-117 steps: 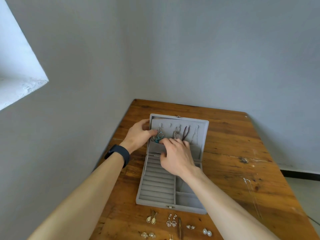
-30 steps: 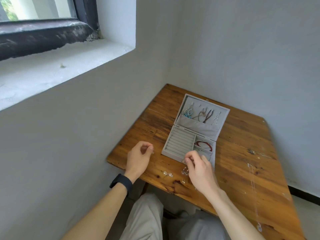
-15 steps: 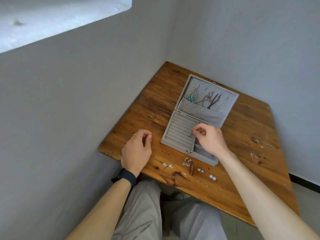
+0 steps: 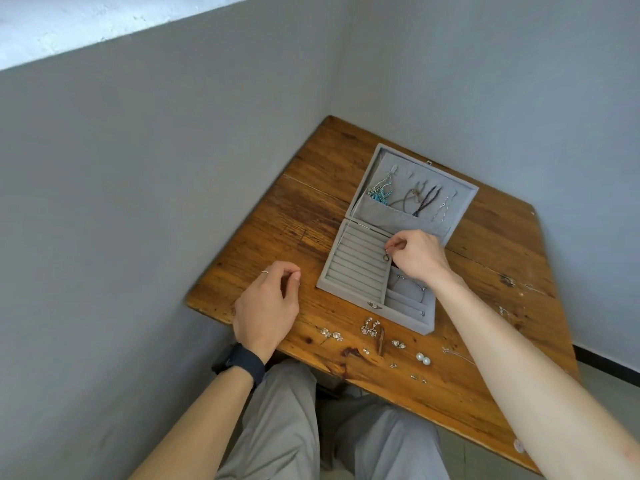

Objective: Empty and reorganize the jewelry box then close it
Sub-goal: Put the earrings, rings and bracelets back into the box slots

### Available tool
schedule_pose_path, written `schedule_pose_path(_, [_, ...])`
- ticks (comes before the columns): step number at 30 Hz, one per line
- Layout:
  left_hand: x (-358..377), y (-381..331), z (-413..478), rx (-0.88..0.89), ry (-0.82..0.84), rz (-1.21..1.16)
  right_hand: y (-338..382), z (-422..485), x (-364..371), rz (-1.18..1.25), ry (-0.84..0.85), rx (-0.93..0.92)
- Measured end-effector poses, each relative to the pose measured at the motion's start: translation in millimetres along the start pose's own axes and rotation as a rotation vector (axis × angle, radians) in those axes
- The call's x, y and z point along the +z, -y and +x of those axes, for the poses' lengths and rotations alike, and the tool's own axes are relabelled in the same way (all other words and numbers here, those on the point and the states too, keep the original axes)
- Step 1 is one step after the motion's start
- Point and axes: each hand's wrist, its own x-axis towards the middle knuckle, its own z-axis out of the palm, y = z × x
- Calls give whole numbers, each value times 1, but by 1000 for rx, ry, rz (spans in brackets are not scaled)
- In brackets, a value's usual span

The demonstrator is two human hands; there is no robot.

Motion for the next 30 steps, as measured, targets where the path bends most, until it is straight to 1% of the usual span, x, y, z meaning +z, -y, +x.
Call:
schedule_pose_path(4, [0,1,0,3,-4,5,5,4,-2,23,-3,58])
schedule_pose_path(9, [1,2,0,17,2,17,6,3,2,87,-105,96])
schedule_pose_path(12, [1,2,0,16,0,24,10,3,6,80,-126,146])
schedule_pose_path(16, [-1,0,1,12,5,19,17,0,10,45,-177,157])
schedule_pose_path(18, [-2,0,0,4,6,8,15,-3,10,84,-174,157])
schedule_pose_path(21, [-2,2,-1,2,18,-31,2,-14,4,181,-195,143])
schedule_pose_path(24, [-3,3,0,-10,27,-72,-16,-32,-5,235,-288,129])
schedule_pose_path(27, [-6,1,6,-53,71,-189,-45,-54,-6,268,-397,119])
schedule_pose_path(30, [-11,-14,14,-26,156,-348,-80,-68,4,265,-448,134])
